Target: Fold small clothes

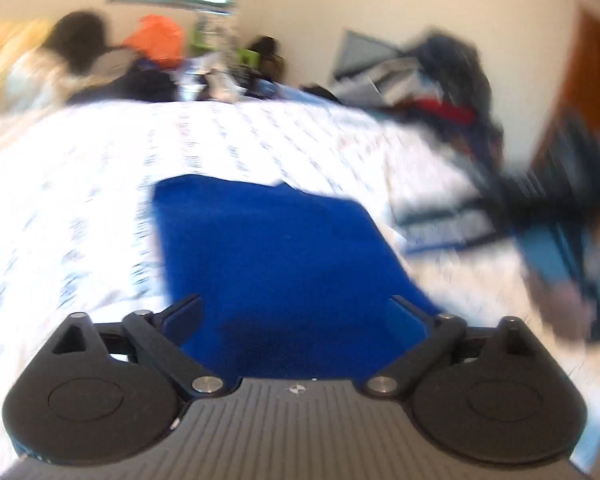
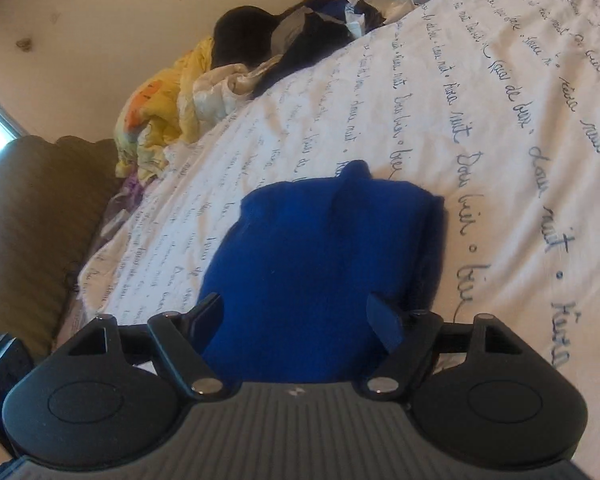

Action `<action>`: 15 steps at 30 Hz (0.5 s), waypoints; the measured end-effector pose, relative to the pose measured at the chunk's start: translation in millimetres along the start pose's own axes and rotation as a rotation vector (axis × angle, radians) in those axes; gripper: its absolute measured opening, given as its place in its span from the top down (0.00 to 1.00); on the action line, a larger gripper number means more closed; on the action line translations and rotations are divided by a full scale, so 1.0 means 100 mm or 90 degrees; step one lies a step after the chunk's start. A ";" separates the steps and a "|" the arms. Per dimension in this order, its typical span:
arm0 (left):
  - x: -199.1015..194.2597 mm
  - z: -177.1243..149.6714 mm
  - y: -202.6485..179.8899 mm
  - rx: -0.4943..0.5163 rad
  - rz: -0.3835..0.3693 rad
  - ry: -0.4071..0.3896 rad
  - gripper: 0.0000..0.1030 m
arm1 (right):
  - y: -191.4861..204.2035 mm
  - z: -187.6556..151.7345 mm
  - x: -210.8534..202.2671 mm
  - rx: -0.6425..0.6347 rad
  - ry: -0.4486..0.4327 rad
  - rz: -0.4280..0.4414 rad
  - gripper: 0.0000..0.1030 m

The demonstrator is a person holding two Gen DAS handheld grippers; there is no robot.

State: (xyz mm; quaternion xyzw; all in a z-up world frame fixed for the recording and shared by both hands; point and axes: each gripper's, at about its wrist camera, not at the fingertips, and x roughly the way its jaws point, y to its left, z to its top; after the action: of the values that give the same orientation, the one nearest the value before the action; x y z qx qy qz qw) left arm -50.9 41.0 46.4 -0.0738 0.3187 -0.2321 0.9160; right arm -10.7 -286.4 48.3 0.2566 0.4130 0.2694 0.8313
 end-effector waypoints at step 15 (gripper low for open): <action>0.13 -0.22 0.64 -0.172 -0.021 0.184 0.85 | 0.00 -0.61 -0.13 -0.038 0.135 -0.027 0.89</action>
State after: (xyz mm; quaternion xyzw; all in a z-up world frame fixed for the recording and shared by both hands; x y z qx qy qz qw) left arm -31.2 91.5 4.2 -0.1671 0.4739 -0.2107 0.8385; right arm -67.6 -282.1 23.2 0.1928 0.4956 0.2894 0.7959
